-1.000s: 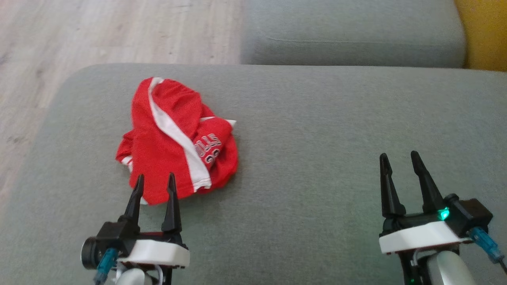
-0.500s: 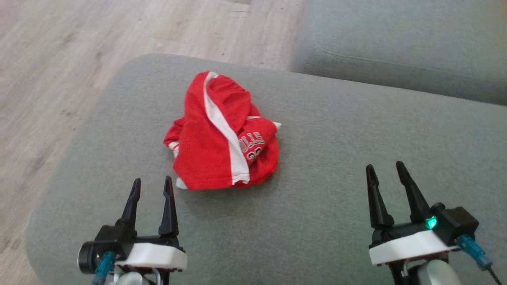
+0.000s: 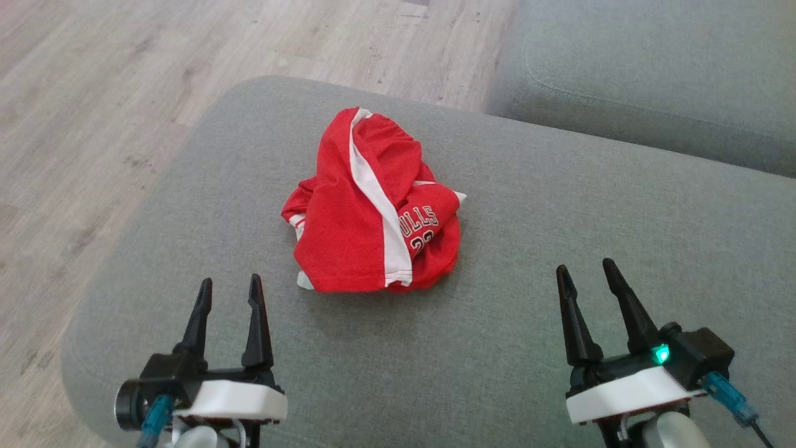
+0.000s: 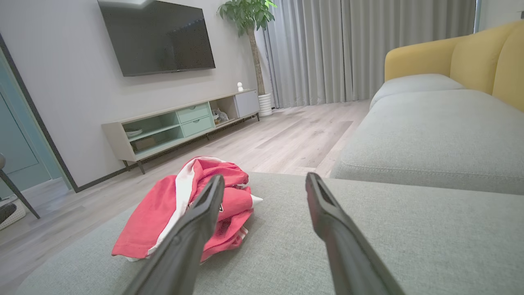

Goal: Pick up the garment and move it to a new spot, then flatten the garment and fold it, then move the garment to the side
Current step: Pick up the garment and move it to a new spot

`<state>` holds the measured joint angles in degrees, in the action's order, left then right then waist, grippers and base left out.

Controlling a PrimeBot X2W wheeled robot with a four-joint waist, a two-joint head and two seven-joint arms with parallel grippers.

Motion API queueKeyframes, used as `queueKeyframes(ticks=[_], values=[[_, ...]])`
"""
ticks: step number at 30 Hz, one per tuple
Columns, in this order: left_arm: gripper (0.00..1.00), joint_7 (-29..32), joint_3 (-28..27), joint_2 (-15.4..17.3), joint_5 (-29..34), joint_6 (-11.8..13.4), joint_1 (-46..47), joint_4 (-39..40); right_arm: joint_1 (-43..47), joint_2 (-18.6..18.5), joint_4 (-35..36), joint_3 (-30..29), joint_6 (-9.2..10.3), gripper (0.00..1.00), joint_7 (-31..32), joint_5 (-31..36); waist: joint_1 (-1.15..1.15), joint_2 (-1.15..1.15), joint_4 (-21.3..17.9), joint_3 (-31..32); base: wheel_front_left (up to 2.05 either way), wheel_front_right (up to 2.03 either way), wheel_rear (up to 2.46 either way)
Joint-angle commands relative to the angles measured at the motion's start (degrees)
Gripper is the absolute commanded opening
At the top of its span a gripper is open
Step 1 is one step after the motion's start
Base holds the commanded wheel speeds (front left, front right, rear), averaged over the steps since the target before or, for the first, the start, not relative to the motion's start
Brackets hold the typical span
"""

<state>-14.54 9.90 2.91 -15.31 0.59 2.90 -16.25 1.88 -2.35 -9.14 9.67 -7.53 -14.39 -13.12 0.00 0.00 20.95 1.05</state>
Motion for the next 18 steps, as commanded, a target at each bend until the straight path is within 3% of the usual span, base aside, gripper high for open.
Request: queueKeyframes(ticks=[1, 5, 9, 13, 18], values=[[1.00, -0.46, -2.15, -0.02, 0.52, 0.24, 1.55, 2.11, -1.55, -0.53, 1.79, 1.53, 0.04, 1.00, -0.61, -0.22, 0.00, 0.00, -0.42, -0.42, 0.00, 0.00, 0.00], [1.00, -0.46, -2.42, 0.73, 1.22, -0.56, 3.79, 1.97, -2.71, -0.53, 2.04, 1.66, 0.04, 1.00, -0.61, 0.52, 0.00, 0.00, -1.74, -3.22, 0.00, 0.00, 0.00], [1.00, 0.93, -1.57, 2.91, 1.79, -2.94, 9.75, 0.61, -4.71, -0.53, 2.63, 1.44, 0.04, 1.00, -0.61, 1.32, 0.00, 0.00, -3.49, -7.21, 0.00, 0.00, 0.00], [1.00, 8.22, 0.66, 7.69, 1.85, -6.45, 19.35, -2.05, -7.12, -0.53, 2.72, 0.53, 0.04, 1.00, -0.61, 1.74, 0.00, 0.00, -5.66, -11.40, 0.00, 0.00, 0.00], [1.00, 19.57, 4.59, 13.02, -1.15, -7.93, 31.71, -7.38, -10.03, -0.53, 2.95, -0.23, 0.04, 1.00, -0.61, 1.70, 0.00, 0.00, -8.51, -15.50, 0.00, 0.00, 0.00]])
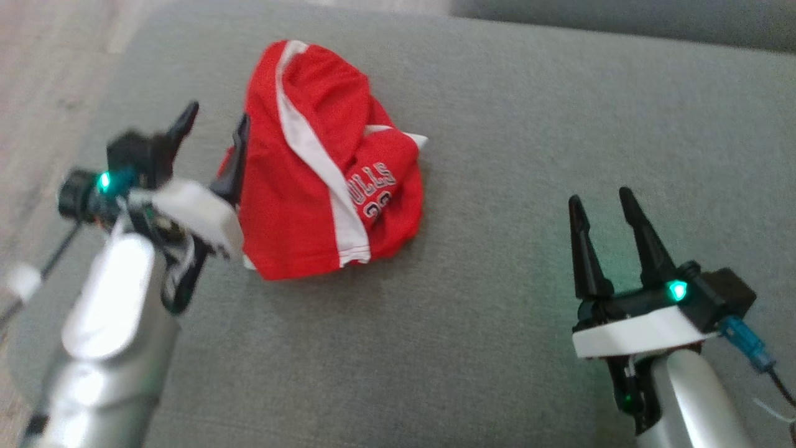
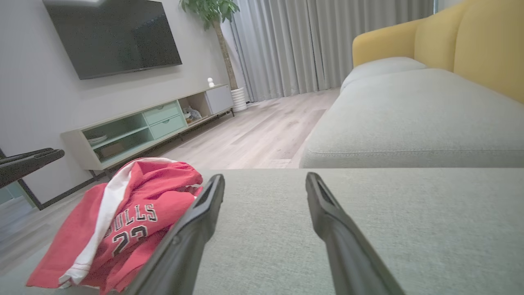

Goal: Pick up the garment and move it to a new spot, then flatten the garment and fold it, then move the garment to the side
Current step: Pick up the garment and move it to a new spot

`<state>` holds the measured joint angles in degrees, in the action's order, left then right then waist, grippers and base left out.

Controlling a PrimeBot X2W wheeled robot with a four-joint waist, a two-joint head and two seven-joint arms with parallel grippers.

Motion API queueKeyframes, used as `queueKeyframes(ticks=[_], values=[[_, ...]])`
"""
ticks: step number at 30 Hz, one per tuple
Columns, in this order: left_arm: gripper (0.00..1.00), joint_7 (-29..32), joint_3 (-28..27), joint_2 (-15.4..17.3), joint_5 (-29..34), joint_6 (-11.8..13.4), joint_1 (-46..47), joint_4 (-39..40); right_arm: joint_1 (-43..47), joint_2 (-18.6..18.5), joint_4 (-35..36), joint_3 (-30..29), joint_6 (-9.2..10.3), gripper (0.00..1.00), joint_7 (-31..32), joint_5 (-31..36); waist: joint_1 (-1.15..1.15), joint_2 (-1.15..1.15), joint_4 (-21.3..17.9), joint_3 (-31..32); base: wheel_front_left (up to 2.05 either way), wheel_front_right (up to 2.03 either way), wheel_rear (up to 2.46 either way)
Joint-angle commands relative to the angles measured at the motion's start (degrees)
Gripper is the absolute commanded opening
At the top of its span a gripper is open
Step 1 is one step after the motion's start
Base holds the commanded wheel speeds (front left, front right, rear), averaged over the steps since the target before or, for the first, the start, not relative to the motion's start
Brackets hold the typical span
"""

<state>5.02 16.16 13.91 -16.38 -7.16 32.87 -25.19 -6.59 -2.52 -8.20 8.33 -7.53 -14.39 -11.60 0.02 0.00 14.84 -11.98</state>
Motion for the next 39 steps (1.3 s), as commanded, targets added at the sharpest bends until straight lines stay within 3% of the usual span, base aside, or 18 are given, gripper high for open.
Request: queueKeyframes(ticks=[1, 8, 15, 19, 20, 21, 28, 33, 39], values=[[1.00, 1.90, -0.71, 2.91, -0.77, -0.25, 3.75, 0.44, -2.04, -0.36, 2.05, 1.04, 0.04, 1.00, -0.61, 0.16, -0.02, 0.00, -2.98, -3.09, 0.00, 0.00, 0.00], [1.00, 9.81, 6.91, 7.62, -6.78, -0.31, 12.68, -6.60, -4.00, -0.36, 1.71, 0.89, 0.04, 1.00, -0.61, -0.63, -0.02, 0.00, -6.47, -5.80, 0.00, 0.00, 0.00], [1.00, 12.16, 8.77, 9.04, -7.39, -0.31, 16.16, -13.80, -4.89, -0.36, 1.56, 1.69, 0.04, 1.00, -0.61, -0.84, -0.02, 0.00, -8.58, -7.04, 0.00, 0.00, 0.00], [1.00, 12.64, 8.64, 8.07, -8.62, -0.24, 16.91, -17.19, -4.82, -0.36, 1.52, 1.60, 0.04, 1.00, -0.61, -0.91, -0.02, 0.00, -9.30, -7.06, 0.00, 0.00, 0.00], [0.24, 12.54, 8.83, 7.97, -8.85, -0.25, 16.98, -17.64, -4.77, -0.36, 1.44, 1.64, 0.04, 1.00, -0.61, -0.91, -0.02, 0.00, -9.46, -6.91, 0.00, 0.00, 0.00], [0.00, 11.91, 8.96, 7.97, -9.05, -0.26, 17.04, -17.82, -4.73, -0.36, 1.35, 1.65, 0.04, 1.00, -0.61, -0.88, -0.02, 0.00, -9.60, -6.71, 0.00, 0.00, 0.00], [0.00, 3.25, 7.64, 7.05, -11.74, -0.30, 17.46, -15.33, -3.78, -0.36, 0.69, 1.39, 0.04, 1.00, -0.61, -0.99, -0.02, 0.00, -10.19, -3.21, 0.00, 0.00, 0.00], [0.00, -0.28, 6.84, 5.82, -16.11, -0.31, 16.95, -7.40, -2.55, -0.36, 0.37, 0.73, 0.04, 1.00, -0.61, -1.59, -0.02, 0.00, -10.57, -0.16, 0.00, 0.00, 0.00], [0.00, -0.32, 6.84, 5.52, -16.67, 0.86, 15.32, 3.39, -1.87, -0.36, 0.37, 0.66, 0.04, 1.00, -0.61, -2.47, -0.02, 0.00, -12.17, 1.92, 0.00, 0.00, 0.00]])
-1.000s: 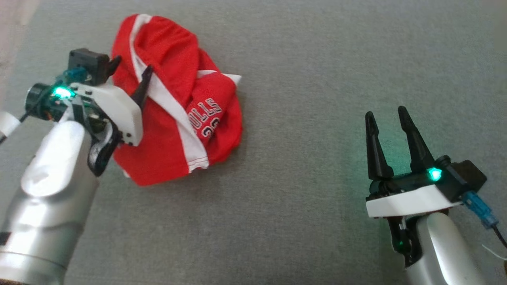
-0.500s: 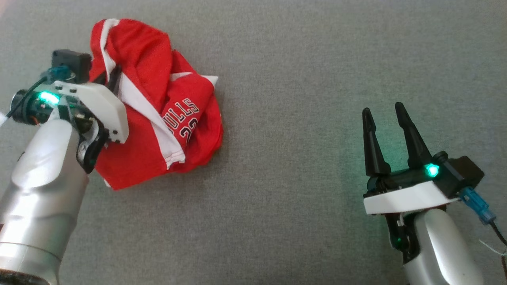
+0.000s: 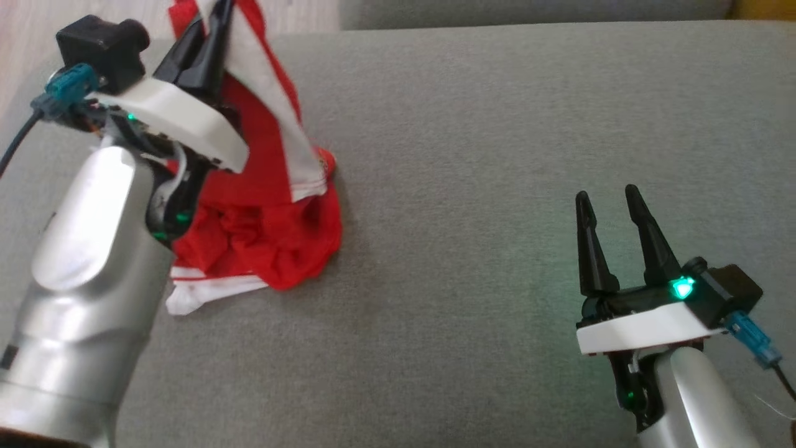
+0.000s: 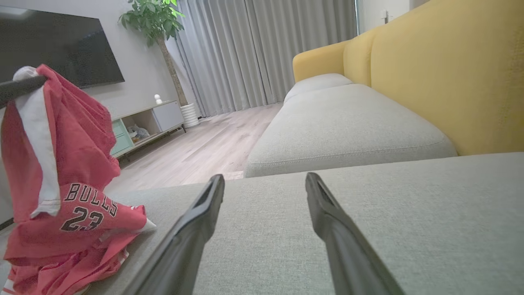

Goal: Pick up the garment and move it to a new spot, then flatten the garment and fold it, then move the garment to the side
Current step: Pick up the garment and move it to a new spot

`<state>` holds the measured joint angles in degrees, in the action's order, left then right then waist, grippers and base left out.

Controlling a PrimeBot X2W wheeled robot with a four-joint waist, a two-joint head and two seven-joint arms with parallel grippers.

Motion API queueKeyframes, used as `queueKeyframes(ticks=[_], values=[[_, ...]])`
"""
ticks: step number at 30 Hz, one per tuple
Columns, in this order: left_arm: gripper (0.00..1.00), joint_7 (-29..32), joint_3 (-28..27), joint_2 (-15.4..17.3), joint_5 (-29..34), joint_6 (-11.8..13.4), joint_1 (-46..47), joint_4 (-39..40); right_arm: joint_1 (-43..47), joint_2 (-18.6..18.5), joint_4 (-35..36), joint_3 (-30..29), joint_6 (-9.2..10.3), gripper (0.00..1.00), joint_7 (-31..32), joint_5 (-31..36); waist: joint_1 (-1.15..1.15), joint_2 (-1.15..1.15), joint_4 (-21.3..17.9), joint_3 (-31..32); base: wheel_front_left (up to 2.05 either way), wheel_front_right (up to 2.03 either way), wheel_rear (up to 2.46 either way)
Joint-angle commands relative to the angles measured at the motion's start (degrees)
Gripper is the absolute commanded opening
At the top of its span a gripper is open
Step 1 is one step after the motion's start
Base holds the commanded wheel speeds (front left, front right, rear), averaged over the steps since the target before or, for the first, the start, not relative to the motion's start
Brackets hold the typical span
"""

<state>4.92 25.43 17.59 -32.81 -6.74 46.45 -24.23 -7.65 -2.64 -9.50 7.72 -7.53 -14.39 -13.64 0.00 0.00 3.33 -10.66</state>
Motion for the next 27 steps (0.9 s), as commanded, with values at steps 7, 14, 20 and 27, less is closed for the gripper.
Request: queueKeyframes(ticks=[7, 14, 20, 27], values=[[0.00, 1.62, -1.51, -1.24, -2.29, 3.48, -2.46, 15.27, -0.26, -0.23, 2.00, 1.37, 0.04, 1.00, -0.61, -1.73, 0.00, 0.00, -5.99, 2.61, 0.00, 0.00, 0.00], [0.00, 1.81, 1.13, -4.95, -2.19, 5.25, -4.05, 20.10, -1.04, -0.23, 3.22, 1.11, 0.04, 1.00, -0.61, -2.96, 0.00, 0.00, -12.87, 1.57, 0.00, 0.00, 0.00], [0.00, 0.76, 2.70, -8.62, -1.73, 6.23, -1.96, 20.35, -2.76, -0.23, 5.89, 2.64, 0.04, 1.00, -0.61, -5.73, 0.00, 0.00, -21.24, -1.93, 0.00, 0.00, 0.00], [0.00, -2.62, 2.62, -13.14, -3.75, 6.52, 4.23, 16.34, -3.63, -0.23, 7.74, 3.61, 0.04, 1.00, -0.61, -8.77, 0.00, 0.00, -28.49, -5.44, 0.00, 0.00, 0.00]])
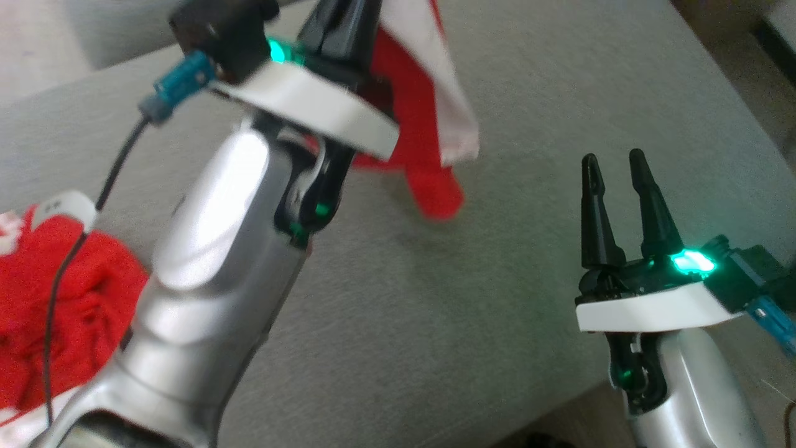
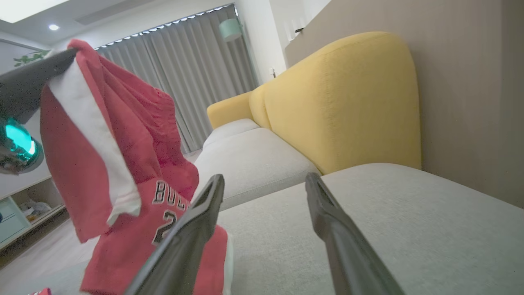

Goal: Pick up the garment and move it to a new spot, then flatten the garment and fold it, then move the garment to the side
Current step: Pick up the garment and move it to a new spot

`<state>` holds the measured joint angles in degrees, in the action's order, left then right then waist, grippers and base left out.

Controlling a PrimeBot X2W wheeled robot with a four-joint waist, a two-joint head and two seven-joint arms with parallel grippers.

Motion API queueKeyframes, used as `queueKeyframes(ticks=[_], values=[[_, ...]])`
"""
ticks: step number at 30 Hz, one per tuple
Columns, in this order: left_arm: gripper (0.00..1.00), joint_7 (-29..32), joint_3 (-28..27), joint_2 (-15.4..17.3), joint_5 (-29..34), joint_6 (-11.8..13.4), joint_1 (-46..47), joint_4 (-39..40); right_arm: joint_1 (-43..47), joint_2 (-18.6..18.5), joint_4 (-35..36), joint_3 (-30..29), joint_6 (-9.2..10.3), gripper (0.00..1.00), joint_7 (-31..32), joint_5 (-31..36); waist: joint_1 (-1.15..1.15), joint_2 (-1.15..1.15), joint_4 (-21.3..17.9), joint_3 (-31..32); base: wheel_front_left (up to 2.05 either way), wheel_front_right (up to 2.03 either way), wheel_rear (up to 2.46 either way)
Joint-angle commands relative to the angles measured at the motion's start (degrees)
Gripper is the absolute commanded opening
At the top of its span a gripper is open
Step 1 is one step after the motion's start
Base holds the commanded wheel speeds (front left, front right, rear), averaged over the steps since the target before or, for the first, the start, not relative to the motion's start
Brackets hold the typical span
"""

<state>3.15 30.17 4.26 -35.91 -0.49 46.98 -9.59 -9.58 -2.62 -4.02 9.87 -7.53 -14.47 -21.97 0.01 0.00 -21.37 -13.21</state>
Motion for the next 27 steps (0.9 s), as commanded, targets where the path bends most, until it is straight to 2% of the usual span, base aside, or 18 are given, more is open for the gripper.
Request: queueKeyframes(ticks=[1, 4, 8, 13, 15, 16, 19, 27], values=[[0.00, -1.84, -2.17, -0.21, -0.96, 0.39, 4.93, 1.17, -1.73, -0.26, 2.46, 1.60, 0.04, 1.00, -0.52, -0.72, -0.01, 0.00, -4.26, -3.17, 0.00, 0.00, 0.00], [0.00, -5.57, -2.26, -0.94, -2.45, 0.34, 7.33, -0.89, -1.54, -0.26, 2.83, 1.47, 0.04, 1.00, -0.52, -1.10, -0.01, 0.00, -4.55, -3.41, 0.00, 0.00, 0.00], [0.00, -10.04, -2.44, -1.15, -3.49, 0.44, 7.06, -5.33, -1.40, -0.26, 3.09, 0.56, 0.04, 1.00, -0.52, -1.08, -0.01, 0.00, -2.88, -3.63, 0.00, 0.00, 0.00], [0.00, -11.43, -1.92, 1.76, -3.17, -0.43, 1.52, -14.10, -1.71, -0.26, 3.12, -0.33, 0.04, 1.00, -0.52, -0.13, -0.01, 0.00, 0.85, -3.83, 0.00, 0.00, 0.00], [0.88, -9.67, -1.26, 3.03, -3.32, 0.01, -1.42, -18.52, -1.83, -0.26, 2.84, -0.67, 0.04, 1.00, -0.52, 0.43, -0.01, 0.00, 2.52, -3.61, 0.00, 0.00, 0.00], [1.00, -9.16, -1.22, 3.33, -3.73, 0.05, -2.69, -20.22, -1.83, -0.26, 2.70, -0.86, 0.04, 1.00, -0.52, 0.75, -0.01, 0.00, 3.41, -3.46, 0.00, 0.00, 0.00], [1.00, -9.31, -0.11, 4.80, -3.26, -0.97, -5.31, -23.36, -1.86, -0.26, 2.36, -1.32, 0.04, 1.00, -0.52, 1.77, -0.01, 0.00, 6.02, -3.09, 0.00, 0.00, 0.00], [1.00, -16.34, -0.17, 7.15, -0.40, -0.39, -9.55, -23.09, -0.38, -0.26, 1.15, -3.23, 0.04, 1.00, -0.52, 4.93, -0.01, 0.00, 13.88, 0.20, 0.00, 0.00, 0.00]])
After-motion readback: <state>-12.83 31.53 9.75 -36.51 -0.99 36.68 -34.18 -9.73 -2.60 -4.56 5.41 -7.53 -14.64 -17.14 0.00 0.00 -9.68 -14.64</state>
